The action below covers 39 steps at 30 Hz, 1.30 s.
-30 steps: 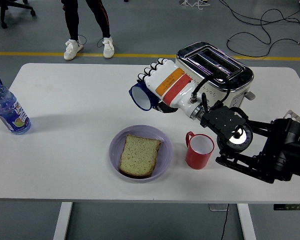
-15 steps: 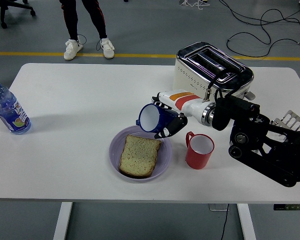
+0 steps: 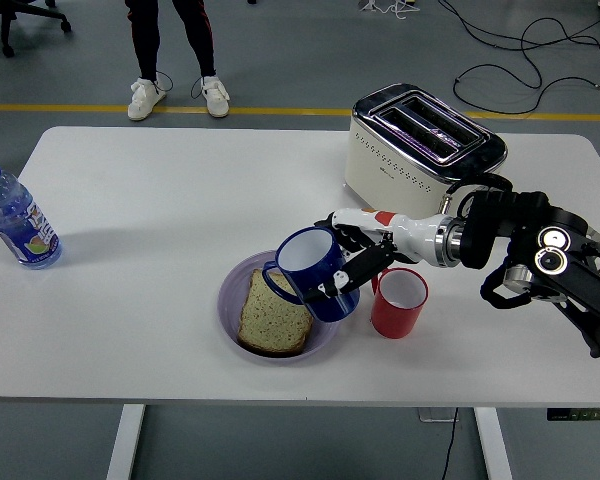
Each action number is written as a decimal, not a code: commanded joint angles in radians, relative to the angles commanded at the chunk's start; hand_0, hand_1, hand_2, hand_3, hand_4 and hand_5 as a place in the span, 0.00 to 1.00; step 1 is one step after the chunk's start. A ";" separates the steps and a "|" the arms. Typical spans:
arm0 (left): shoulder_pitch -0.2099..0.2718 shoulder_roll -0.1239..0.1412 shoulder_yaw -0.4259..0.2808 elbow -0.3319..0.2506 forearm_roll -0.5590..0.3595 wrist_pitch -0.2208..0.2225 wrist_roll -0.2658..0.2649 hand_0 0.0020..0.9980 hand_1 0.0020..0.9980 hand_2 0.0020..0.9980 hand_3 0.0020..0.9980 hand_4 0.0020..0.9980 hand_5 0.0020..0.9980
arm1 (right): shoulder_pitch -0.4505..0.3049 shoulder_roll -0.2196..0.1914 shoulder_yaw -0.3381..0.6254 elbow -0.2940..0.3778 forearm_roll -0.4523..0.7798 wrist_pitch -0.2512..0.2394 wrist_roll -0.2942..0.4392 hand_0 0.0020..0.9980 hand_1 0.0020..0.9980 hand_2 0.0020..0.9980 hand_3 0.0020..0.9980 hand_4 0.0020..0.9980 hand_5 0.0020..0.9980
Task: Pick up the cup,pour liquid into bread,place the cup on the desk
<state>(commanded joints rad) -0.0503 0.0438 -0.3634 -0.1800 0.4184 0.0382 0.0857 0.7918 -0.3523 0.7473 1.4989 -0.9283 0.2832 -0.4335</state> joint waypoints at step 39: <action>0.003 0.000 -0.051 0.000 0.064 -0.001 0.006 0.68 0.72 0.75 0.67 0.43 0.94 | -0.476 -0.094 0.450 0.005 -0.091 -0.608 0.406 0.49 0.42 0.54 0.55 0.58 0.06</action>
<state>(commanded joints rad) -0.0472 0.0434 -0.4142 -0.1800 0.4822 0.0373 0.0921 0.3162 -0.4464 1.1970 1.5037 -1.0190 -0.3245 -0.0276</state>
